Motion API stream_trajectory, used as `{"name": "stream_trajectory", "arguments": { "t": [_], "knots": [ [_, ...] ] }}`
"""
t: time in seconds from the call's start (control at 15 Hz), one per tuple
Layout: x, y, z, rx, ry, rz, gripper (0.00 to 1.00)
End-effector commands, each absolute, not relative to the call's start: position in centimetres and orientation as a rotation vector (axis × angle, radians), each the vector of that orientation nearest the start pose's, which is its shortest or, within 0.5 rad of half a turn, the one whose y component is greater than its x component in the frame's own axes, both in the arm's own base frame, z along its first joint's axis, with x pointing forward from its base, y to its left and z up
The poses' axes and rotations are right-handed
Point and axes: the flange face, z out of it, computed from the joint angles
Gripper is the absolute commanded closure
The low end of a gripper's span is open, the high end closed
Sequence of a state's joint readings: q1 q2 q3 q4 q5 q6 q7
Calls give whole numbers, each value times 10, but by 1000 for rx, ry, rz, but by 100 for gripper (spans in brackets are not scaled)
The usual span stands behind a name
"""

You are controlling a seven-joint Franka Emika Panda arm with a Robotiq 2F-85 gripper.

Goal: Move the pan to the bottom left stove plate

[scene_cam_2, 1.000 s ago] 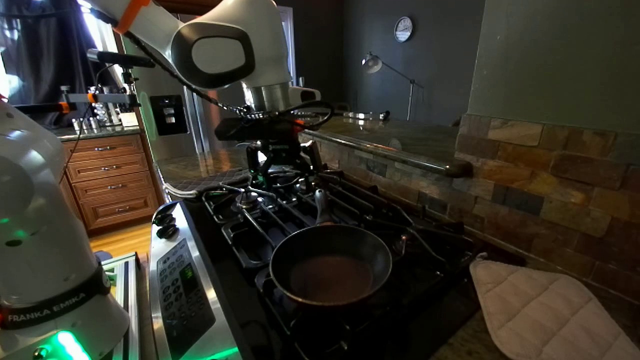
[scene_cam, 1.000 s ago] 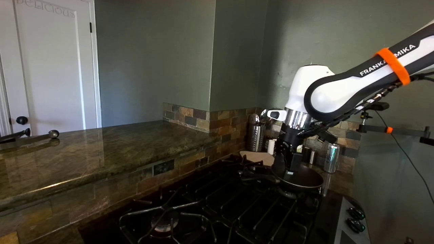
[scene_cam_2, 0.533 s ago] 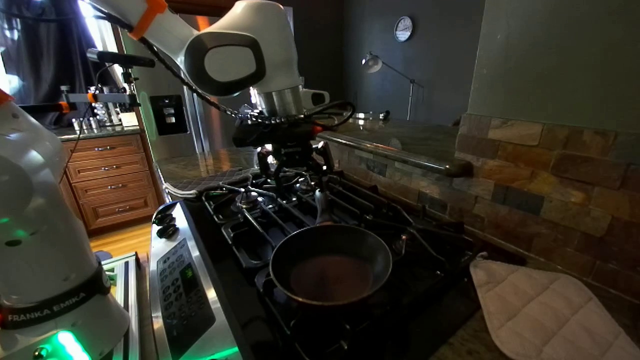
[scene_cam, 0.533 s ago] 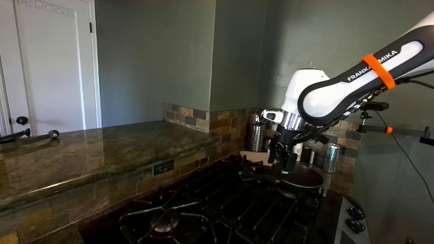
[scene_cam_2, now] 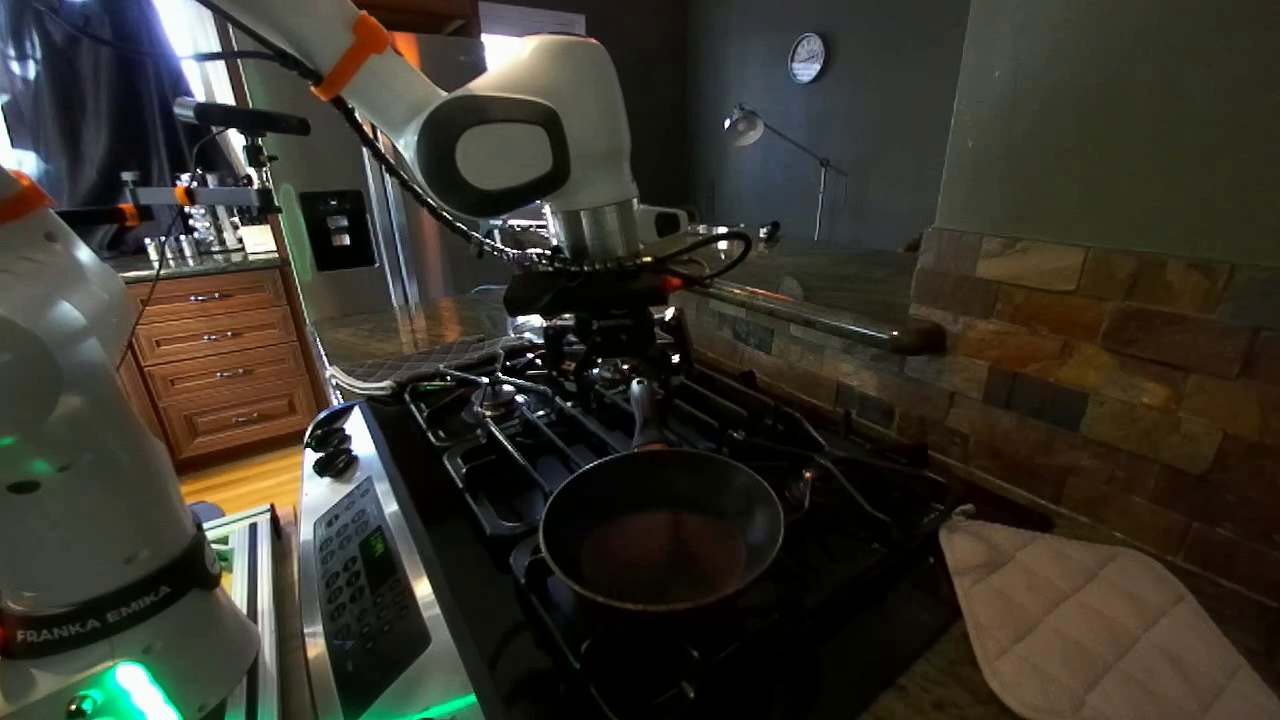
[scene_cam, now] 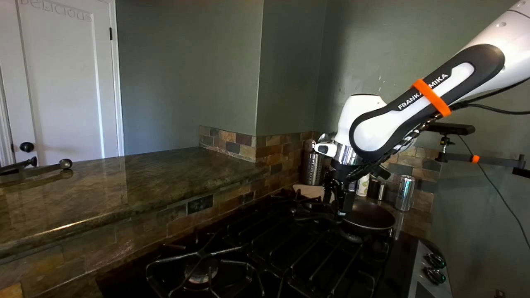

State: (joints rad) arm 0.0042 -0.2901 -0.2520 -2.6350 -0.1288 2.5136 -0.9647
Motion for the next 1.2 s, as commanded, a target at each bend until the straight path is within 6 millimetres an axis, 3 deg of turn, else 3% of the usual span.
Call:
{"name": "stream_trajectory", "arguments": {
  "t": [0.0,0.4,0.47,0.6,0.73,1.13],
  "knots": [
    [427,-110,346,-2960,-1310,-185,0],
    [439,-107,334,-2943,-1326,-142,0],
    [441,-106,333,-2941,-1328,-136,5],
    [444,-105,330,-2935,-1328,-128,29],
    [445,-104,329,-2934,-1329,-119,37],
    [448,-106,332,-2943,-1331,-117,85]
  ]
}}
